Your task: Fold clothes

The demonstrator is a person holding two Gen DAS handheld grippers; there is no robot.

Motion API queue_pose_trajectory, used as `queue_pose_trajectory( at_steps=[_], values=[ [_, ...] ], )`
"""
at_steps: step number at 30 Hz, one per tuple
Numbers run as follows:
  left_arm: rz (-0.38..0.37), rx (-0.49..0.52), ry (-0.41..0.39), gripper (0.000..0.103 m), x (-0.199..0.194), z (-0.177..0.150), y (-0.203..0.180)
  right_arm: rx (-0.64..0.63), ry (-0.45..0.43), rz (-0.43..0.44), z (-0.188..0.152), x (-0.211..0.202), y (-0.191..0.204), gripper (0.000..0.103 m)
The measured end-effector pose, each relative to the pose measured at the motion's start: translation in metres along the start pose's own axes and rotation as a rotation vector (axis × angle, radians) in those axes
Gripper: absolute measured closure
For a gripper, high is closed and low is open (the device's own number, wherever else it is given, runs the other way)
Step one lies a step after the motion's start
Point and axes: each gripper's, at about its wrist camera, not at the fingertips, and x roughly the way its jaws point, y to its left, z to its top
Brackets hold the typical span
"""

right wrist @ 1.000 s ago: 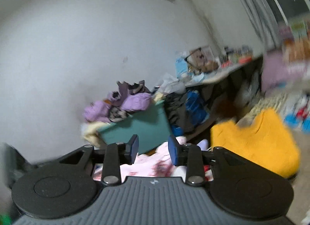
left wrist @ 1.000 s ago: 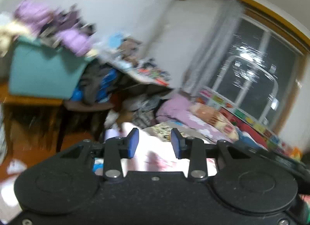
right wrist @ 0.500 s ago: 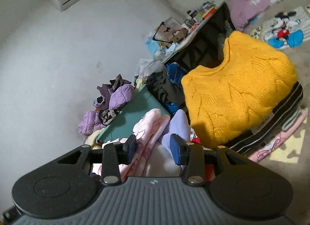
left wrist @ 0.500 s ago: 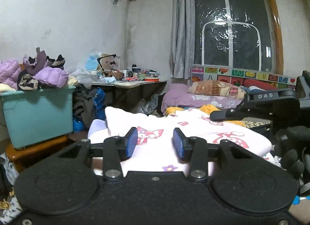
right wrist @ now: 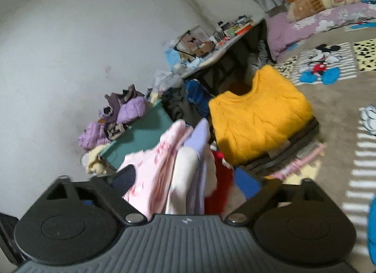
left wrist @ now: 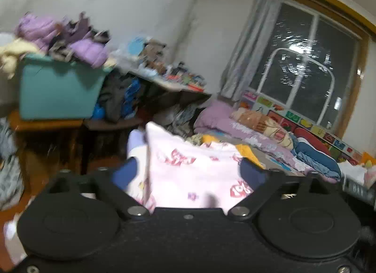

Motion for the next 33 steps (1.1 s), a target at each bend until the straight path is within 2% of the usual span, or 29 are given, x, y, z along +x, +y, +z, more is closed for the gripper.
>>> queue_pose_trajectory(
  at_steps=[3, 7, 10, 12, 17, 21, 26, 33],
  values=[
    [0.055, -0.026, 0.08, 0.0, -0.012, 0.002, -0.005, -0.045, 0.063, -0.063, -0.009, -0.012, 0.014, 0.0],
    [0.16, 0.025, 0.133, 0.0, -0.029, 0.001, -0.022, -0.094, 0.15, -0.127, -0.019, -0.02, 0.036, 0.0],
    [0.271, 0.089, 0.175, 0.0, -0.04, -0.001, -0.039, -0.152, 0.179, -0.169, -0.026, -0.029, 0.055, 0.0],
    [0.318, 0.135, 0.193, 0.0, -0.048, -0.003, -0.048, -0.191, 0.187, -0.201, -0.029, -0.035, 0.067, 0.0],
    [0.332, 0.2, 0.228, 0.0, -0.064, -0.009, -0.061, -0.253, 0.21, -0.256, -0.033, -0.048, 0.087, 0.0],
    [0.414, 0.265, 0.188, 0.0, -0.072, -0.015, -0.072, -0.299, 0.213, -0.281, -0.037, -0.059, 0.098, 0.0],
    [0.335, 0.233, 0.206, 0.0, -0.08, -0.017, -0.078, -0.303, 0.214, -0.299, -0.039, -0.074, 0.103, 0.0],
    [0.361, 0.246, 0.161, 0.0, -0.087, -0.018, -0.089, -0.312, 0.199, -0.314, -0.041, -0.093, 0.106, 0.0]
  ],
)
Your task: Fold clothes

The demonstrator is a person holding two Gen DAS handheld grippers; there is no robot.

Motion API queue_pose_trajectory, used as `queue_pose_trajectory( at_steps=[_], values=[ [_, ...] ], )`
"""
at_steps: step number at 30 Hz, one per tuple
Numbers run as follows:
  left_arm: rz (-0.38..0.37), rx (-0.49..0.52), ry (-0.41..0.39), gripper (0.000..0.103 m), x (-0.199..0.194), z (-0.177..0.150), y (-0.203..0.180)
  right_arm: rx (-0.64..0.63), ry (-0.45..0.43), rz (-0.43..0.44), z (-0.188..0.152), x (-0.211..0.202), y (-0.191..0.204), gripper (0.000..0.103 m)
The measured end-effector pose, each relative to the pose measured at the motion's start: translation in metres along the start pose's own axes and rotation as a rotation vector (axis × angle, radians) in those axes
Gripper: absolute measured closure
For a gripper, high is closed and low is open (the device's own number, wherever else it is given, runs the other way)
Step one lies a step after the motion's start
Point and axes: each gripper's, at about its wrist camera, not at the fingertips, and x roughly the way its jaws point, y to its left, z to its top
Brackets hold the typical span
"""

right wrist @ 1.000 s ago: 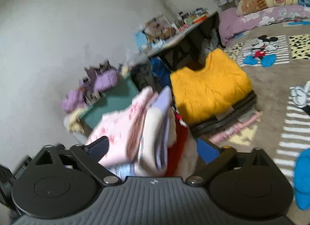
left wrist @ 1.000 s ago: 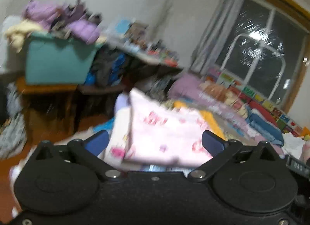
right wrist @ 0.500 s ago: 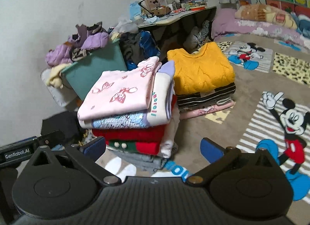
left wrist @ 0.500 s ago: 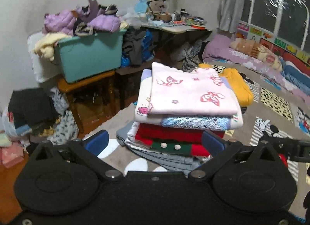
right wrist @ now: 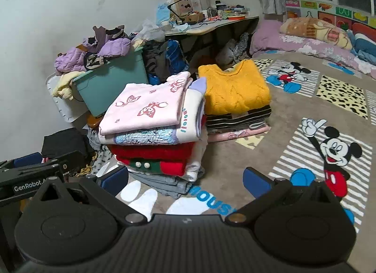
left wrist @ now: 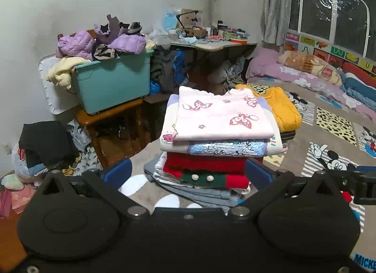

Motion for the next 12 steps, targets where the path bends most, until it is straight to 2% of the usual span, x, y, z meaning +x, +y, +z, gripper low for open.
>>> queue_pose_trajectory(
  at_steps=[12],
  values=[
    [0.019, -0.025, -0.033, 0.0, -0.014, -0.003, 0.001, -0.001, -0.008, 0.006, -0.004, -0.016, 0.001, 0.0]
  ],
)
